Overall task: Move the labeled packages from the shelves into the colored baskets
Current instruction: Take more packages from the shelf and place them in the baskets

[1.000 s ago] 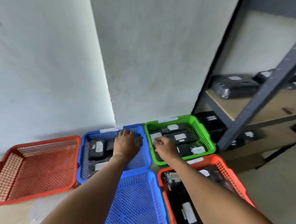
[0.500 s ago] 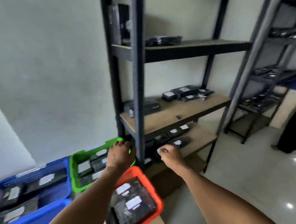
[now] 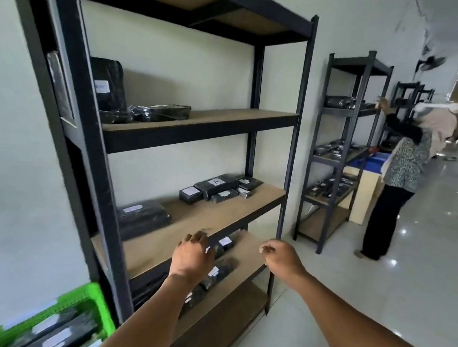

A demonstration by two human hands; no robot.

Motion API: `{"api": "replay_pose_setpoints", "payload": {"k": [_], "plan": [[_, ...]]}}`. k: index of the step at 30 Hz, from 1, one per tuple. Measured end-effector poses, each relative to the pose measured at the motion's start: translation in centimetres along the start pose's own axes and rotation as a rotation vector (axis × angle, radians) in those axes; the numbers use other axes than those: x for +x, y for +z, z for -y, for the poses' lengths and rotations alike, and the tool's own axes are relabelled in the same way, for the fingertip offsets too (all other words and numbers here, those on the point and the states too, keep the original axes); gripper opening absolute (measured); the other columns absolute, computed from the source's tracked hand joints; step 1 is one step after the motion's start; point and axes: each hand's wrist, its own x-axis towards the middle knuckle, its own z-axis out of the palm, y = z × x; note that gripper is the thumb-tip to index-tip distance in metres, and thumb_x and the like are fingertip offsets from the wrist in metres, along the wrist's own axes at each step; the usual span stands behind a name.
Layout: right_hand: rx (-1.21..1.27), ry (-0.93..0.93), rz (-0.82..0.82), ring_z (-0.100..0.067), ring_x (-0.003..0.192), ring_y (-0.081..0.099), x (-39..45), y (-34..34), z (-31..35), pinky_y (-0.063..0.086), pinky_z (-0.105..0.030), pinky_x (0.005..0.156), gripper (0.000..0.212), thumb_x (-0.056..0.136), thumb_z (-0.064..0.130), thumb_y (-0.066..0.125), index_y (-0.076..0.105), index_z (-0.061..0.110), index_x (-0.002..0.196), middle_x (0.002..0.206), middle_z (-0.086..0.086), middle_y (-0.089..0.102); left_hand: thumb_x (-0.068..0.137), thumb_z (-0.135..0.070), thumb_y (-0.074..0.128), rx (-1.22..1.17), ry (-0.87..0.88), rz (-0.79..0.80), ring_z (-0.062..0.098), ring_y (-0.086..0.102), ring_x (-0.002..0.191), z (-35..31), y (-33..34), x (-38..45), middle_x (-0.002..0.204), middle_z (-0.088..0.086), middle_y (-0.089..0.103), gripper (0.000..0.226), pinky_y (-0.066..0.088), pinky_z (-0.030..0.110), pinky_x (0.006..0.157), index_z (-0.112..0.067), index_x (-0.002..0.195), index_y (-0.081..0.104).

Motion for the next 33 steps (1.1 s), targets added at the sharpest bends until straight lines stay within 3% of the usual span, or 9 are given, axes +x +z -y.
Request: {"api": "replay_pose_setpoints", "payload": {"k": [5,10,15,17,20,25,28,30,33], "plan": [[-0.062,-0.03,0.013,-0.012,0.09,0.066,8.6,-1.2,0.0,0.048,-0.022,0.076,0.011,0.093,0.022,0.062,0.074,0.02,0.095,0.096,0.006,0.072,0.1,-0.05,0.041,-0.003,-0.048,0.004,0.019,0.055,0.114,1.1,3.5,8.7,0.124,-0.004,0.064,0.04,0.049,0.034,0.095,-0.027,0.123,0.064],[-0.19,-0.086,0.086,-0.01,0.096,0.066,18.1,-1.5,0.6,0.053,-0.026,0.089,0.012,0.09,0.022,0.066,0.075,0.022,0.097,0.099,0.007,0.072,0.099,-0.049,0.043,-0.01,-0.125,-0.007,0.023,0.052,0.121,3.6,6.4,18.1,0.13,0.0,0.06,0.041,0.049,0.036,0.094,-0.024,0.126,0.062],[-0.25,-0.126,0.104,-0.011,0.089,0.062,26.0,-1.3,1.2,0.039,-0.005,0.062,0.01,0.092,0.021,0.065,0.072,0.018,0.097,0.096,0.004,0.07,0.092,-0.044,0.044,0.03,-0.21,0.008,0.026,0.058,0.113,5.9,8.1,25.3,0.123,0.002,0.063,0.041,0.054,0.039,0.09,-0.028,0.126,0.062],[-0.26,-0.128,0.106,-0.011,0.088,0.06,28.4,-0.9,1.2,0.038,-0.008,0.059,0.013,0.092,0.021,0.065,0.073,0.015,0.101,0.102,0.001,0.071,0.09,-0.04,0.048,0.028,-0.253,0.033,0.027,0.059,0.11,6.7,8.9,26.9,0.12,0.004,0.062,0.038,0.054,0.039,0.088,-0.027,0.122,0.064],[-0.262,-0.11,0.158,-0.016,0.099,0.063,32.3,0.3,0.7,0.043,-0.019,0.076,0.015,0.091,0.021,0.063,0.071,0.016,0.103,0.108,0.001,0.07,0.089,-0.038,0.052,0.047,-0.314,0.078,0.027,0.055,0.116,7.8,10.3,28.8,0.124,0.005,0.057,0.04,0.051,0.04,0.094,-0.026,0.125,0.062],[-0.28,-0.147,0.265,-0.024,0.09,0.065,37.8,3.0,0.1,0.049,-0.031,0.075,0.015,0.09,0.019,0.063,0.067,0.005,0.093,0.102,-0.011,0.071,0.089,-0.038,0.055,0.077,-0.441,0.138,0.03,0.049,0.122,9.7,13.0,30.8,0.132,0.009,0.05,0.043,0.045,0.04,0.099,-0.022,0.129,0.057],[-0.303,-0.194,0.338,-0.017,0.086,0.058,41.2,4.2,-0.2,0.044,-0.026,0.074,0.014,0.089,0.022,0.063,0.055,0.023,0.077,0.094,0.001,0.065,0.088,-0.038,0.057,0.107,-0.506,0.165,0.031,0.049,0.121,10.3,14.3,32.3,0.132,0.01,0.047,0.04,0.045,0.041,0.095,-0.018,0.123,0.054],[-0.327,-0.25,0.382,-0.017,0.09,0.059,43.7,4.9,-0.4,0.045,-0.026,0.077,0.005,0.087,0.023,0.063,0.06,0.026,0.086,0.092,0.004,0.062,0.087,-0.037,0.059,0.113,-0.567,0.165,0.031,0.048,0.121,10.9,15.1,33.4,0.132,0.01,0.045,0.042,0.045,0.042,0.094,-0.016,0.122,0.051],[-0.399,-0.332,0.435,-0.019,0.108,0.061,47.3,5.6,-0.7,0.049,-0.031,0.094,0.03,0.087,0.026,0.068,0.066,0.018,0.117,0.117,0.0,0.061,0.084,-0.039,0.063,0.068,-0.663,0.143,0.032,0.048,0.123,11.9,16.0,34.8,0.133,0.011,0.045,0.055,0.046,0.043,0.096,-0.015,0.13,0.045]]}}
